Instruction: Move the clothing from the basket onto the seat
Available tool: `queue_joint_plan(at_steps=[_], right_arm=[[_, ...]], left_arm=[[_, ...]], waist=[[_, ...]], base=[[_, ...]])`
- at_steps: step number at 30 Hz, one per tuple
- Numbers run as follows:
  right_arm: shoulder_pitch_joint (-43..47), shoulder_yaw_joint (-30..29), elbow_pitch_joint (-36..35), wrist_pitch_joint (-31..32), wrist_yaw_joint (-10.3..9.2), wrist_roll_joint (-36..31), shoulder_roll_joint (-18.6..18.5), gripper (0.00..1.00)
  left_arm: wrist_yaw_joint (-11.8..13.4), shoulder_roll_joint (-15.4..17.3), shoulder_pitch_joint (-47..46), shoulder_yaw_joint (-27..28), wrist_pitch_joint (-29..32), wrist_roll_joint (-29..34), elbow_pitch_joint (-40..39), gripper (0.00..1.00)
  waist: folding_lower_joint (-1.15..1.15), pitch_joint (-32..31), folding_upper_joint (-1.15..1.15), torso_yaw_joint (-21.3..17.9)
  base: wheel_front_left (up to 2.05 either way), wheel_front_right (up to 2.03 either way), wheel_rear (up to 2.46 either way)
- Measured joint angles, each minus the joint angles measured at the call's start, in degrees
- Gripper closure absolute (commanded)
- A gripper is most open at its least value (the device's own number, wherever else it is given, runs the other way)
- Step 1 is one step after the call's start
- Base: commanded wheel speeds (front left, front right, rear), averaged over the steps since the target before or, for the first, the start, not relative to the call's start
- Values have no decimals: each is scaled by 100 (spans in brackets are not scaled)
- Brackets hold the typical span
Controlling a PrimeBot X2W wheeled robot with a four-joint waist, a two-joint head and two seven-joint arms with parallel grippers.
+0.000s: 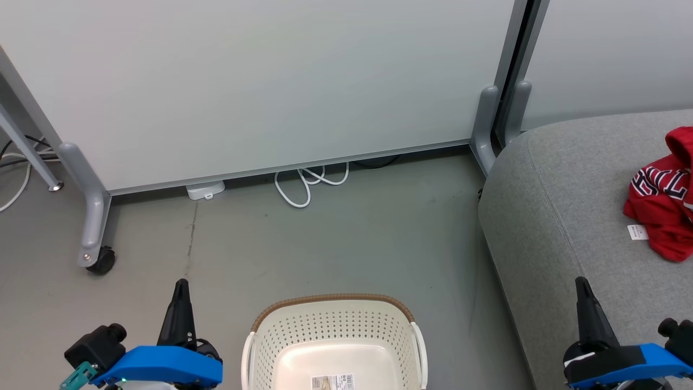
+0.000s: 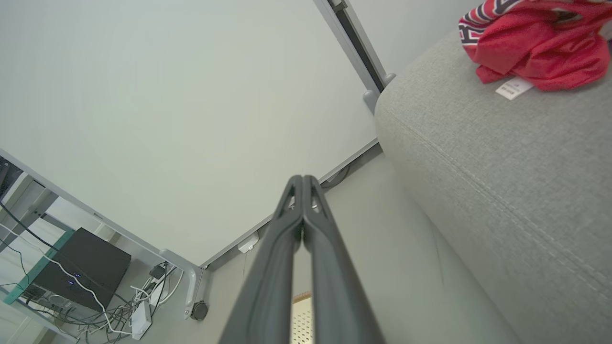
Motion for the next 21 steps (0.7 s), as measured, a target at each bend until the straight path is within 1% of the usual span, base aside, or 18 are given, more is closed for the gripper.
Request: queue_joint_plan(at_steps=[21], right_arm=[[-151, -33, -24, 404, 0, 1590, 7, 100]], left_arm=[[-58, -1, -131, 270, 404, -1573, -31, 100]], waist=[[0, 1, 0, 6]], base=[[0, 0, 0]])
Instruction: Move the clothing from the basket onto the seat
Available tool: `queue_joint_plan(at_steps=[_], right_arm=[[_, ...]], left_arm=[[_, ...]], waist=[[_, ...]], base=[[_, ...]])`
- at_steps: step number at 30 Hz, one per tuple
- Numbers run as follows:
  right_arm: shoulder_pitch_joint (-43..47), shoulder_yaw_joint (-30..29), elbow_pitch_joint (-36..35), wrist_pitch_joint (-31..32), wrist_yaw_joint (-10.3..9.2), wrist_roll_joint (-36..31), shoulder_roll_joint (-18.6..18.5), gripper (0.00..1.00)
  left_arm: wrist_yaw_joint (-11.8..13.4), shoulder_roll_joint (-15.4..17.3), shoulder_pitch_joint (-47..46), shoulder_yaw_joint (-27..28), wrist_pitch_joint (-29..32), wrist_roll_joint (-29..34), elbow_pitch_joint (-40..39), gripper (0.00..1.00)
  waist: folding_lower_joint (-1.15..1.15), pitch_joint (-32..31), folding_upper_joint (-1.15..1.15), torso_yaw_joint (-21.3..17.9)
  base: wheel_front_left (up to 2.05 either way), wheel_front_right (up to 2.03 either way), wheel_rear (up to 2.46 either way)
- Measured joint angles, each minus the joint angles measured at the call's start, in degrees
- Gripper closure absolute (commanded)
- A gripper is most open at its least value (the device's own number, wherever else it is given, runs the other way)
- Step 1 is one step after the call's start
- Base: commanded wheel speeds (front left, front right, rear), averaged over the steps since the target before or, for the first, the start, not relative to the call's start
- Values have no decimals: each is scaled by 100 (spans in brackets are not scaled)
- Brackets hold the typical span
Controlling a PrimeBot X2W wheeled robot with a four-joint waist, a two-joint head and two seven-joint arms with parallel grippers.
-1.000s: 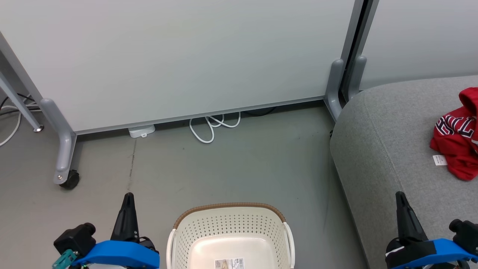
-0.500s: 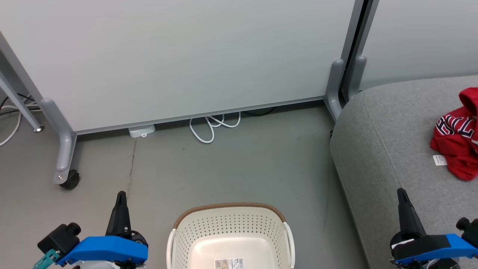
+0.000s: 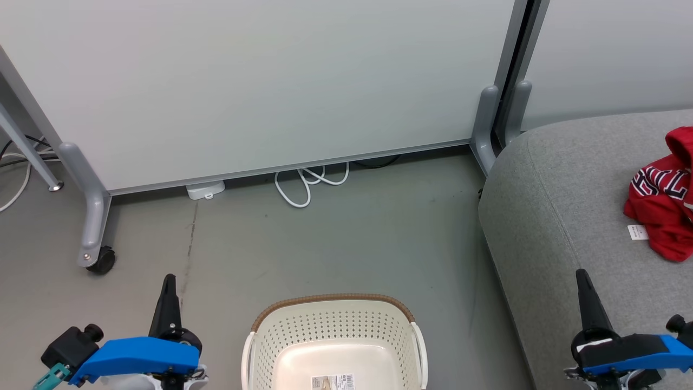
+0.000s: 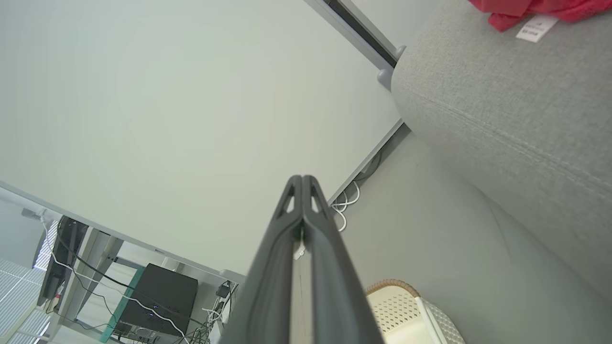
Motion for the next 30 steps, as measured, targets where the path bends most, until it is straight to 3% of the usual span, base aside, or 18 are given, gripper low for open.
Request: queue_joint_plan(at_steps=[30], right_arm=[[-168, -35, -24, 455, 0, 1773, 8, 100]], left_arm=[[-54, -2, -147, 271, 459, -1756, -31, 100]], waist=[[0, 0, 0, 9]], base=[[0, 0, 0]])
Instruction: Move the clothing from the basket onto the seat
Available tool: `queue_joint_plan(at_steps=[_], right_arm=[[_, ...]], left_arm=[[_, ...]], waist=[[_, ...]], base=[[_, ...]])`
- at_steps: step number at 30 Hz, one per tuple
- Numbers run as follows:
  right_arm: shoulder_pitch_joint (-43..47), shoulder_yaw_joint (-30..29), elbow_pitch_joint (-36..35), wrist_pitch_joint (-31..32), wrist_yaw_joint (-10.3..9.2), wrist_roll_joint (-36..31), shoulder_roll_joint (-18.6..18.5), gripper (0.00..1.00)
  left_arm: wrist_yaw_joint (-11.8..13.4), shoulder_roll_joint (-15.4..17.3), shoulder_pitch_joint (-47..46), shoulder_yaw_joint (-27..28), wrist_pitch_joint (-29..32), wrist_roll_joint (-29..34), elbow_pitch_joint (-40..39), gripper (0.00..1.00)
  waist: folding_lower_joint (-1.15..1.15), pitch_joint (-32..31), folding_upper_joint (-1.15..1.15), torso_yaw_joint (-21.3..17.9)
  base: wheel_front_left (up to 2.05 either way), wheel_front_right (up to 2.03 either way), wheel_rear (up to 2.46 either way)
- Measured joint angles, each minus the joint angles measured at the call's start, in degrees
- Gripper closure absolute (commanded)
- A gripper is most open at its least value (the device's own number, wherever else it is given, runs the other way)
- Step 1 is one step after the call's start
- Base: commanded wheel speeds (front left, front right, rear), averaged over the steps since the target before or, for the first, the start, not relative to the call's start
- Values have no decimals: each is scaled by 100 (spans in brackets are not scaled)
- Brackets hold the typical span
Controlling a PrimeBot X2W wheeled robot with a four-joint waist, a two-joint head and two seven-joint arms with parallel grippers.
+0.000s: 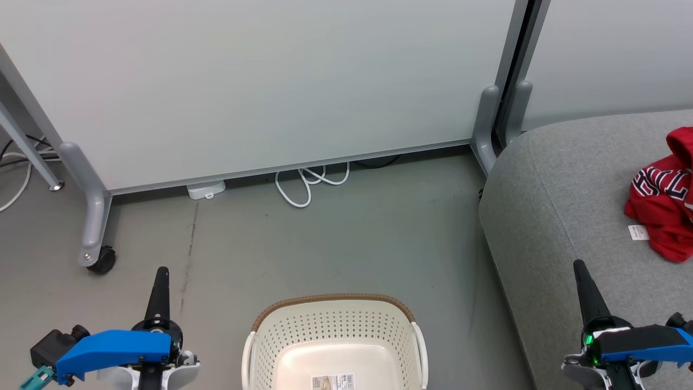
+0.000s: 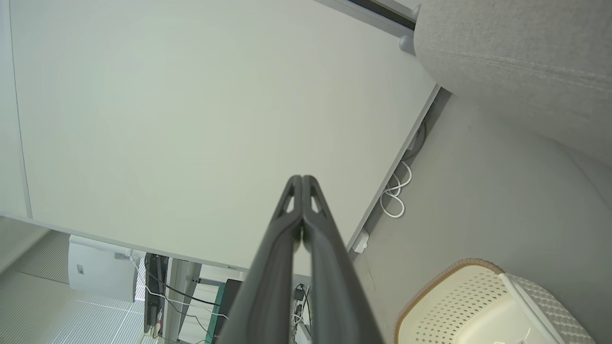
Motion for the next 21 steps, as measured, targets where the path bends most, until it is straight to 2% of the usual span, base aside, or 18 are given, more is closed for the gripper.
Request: queue_joint_plan(at_steps=[21], right_arm=[[-77, -20, -19, 255, 0, 991, 3, 100]], left_arm=[[-34, 1, -83, 168, 252, -991, -23, 100]], waist=[[0, 0, 0, 6]], base=[[0, 0, 0]])
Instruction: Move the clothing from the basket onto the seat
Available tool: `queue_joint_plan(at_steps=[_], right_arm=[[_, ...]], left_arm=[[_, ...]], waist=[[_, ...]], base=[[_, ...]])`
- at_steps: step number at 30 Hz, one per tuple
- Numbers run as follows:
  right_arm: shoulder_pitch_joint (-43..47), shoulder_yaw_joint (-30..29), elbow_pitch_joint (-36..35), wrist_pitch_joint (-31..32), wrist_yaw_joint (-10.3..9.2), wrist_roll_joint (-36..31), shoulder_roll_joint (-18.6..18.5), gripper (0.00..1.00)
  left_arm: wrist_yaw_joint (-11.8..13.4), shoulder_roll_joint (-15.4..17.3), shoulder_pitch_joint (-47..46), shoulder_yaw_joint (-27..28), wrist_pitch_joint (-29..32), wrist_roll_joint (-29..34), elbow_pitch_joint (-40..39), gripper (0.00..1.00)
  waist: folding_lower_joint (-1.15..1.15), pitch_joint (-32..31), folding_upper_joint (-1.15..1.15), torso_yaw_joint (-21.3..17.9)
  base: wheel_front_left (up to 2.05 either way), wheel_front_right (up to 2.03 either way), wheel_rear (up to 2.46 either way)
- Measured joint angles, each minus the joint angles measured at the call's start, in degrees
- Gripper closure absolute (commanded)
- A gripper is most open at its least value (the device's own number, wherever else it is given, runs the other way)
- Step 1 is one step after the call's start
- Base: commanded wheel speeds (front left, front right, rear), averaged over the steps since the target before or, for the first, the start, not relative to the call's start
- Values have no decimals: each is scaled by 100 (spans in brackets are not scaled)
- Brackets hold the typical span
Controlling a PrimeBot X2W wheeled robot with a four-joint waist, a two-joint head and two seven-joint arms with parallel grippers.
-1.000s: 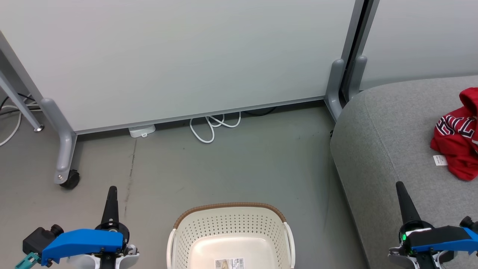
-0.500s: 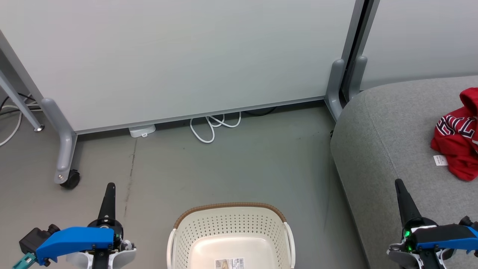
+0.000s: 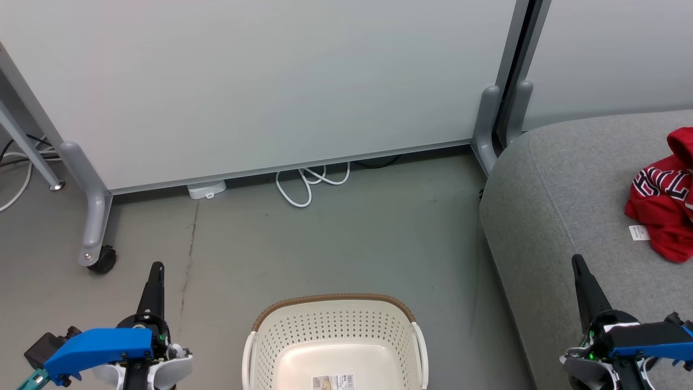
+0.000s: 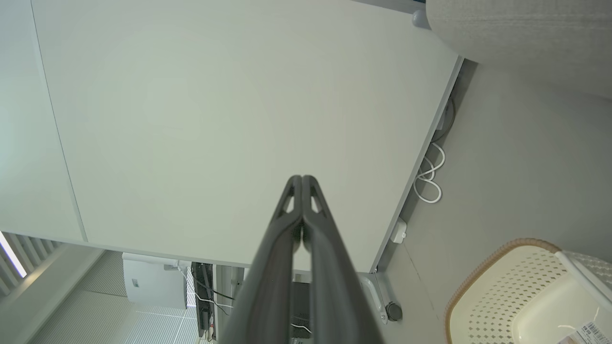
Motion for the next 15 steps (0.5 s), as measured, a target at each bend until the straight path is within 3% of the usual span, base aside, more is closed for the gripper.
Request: queue_joint_plan(at_steps=[15], right_arm=[[-54, -14, -3, 158, 0, 620, 2, 100]], left_arm=[[-16, 0, -66, 103, 157, -609, -11, 100]], waist=[[0, 0, 0, 4]], base=[[0, 0, 0]])
